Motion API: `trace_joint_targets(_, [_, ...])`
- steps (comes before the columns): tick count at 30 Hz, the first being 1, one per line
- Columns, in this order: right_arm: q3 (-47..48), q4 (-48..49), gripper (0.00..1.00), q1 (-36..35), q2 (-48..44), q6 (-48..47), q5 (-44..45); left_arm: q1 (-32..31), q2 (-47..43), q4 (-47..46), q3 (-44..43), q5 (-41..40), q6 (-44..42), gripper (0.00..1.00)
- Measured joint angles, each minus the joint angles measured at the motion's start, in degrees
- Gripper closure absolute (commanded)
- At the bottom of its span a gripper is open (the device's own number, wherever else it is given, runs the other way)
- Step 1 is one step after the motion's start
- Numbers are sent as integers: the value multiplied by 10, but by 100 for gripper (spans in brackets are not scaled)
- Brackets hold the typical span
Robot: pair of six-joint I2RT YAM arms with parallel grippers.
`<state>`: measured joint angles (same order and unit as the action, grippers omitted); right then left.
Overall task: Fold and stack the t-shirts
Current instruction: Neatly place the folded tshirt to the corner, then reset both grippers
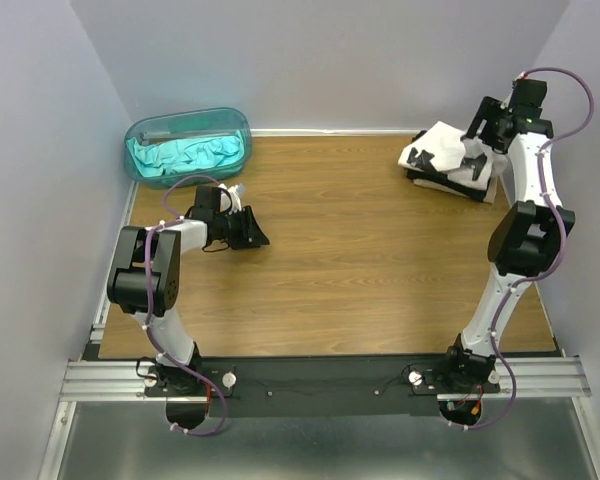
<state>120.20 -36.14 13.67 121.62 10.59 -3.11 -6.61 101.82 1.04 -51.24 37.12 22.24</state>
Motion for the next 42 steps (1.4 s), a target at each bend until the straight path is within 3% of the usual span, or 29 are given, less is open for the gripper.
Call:
trace_joint_targets(1, [-10, 0, 0, 0, -6, -1, 18, 0, -2, 5, 0, -2, 0, 51])
trace_joint_targets(7, [-51, 1, 0, 0, -46, -2, 86, 0, -27, 47, 2, -26, -2, 50])
trace_joint_targets(16, [-163, 27, 0, 0, -173, -12, 82, 0, -116, 59, -15, -54, -2, 50])
trace_joint_targets(26, [-352, 91, 0, -7, -347, 3, -39, 0, -239, 43, -42, -104, 9, 50])
trace_joint_targets(33, [-508, 140, 0, -14, -445, 32, -144, 0, -377, 5, -35, -203, 13, 47])
trace_joint_targets(42, [-675, 155, 0, -24, -502, 33, -193, 0, -461, -27, 21, -304, 19, 39])
